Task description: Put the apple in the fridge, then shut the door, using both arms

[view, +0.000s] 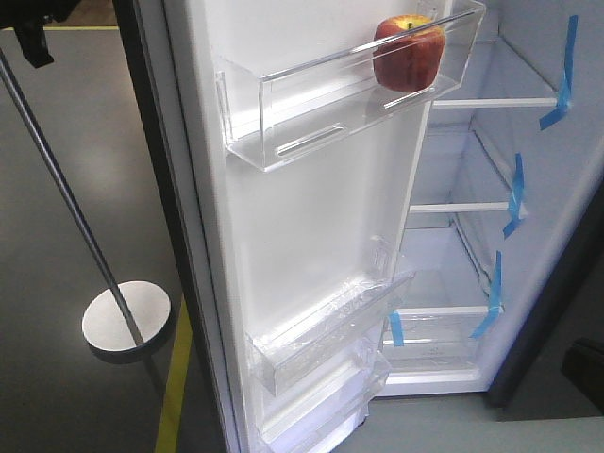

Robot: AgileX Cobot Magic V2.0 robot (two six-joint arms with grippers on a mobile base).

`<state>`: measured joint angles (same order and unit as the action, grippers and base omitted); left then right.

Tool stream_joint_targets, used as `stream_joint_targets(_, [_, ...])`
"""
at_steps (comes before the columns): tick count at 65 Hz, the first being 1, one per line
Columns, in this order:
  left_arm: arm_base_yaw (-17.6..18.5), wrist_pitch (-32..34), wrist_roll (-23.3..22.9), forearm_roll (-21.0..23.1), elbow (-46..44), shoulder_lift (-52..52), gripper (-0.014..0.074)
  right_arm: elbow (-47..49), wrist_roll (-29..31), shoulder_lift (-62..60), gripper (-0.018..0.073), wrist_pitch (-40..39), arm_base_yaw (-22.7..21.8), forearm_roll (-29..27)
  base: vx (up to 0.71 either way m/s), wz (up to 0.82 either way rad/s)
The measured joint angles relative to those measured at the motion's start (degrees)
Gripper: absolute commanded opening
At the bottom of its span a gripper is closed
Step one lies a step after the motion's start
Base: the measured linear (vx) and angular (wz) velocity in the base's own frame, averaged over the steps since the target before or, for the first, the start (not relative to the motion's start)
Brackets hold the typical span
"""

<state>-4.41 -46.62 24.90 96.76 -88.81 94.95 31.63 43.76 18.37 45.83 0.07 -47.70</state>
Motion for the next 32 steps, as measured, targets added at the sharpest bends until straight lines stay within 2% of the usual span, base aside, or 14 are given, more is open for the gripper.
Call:
stream_joint_targets(11, [1.8,-1.3,0.9,-0.4,0.0,1.0,0.0154,0.0,-1.5,0.0,-0.0005,0.1,0.0,-0.1,0.00,0.00])
stream_joint_targets(32, [4.8,-3.3,1.4,-0.4,-0.2,1.0,0.0154,0.0,-2.1,0.0,-0.0005,0.1,0.0,-0.2,0.00,0.00])
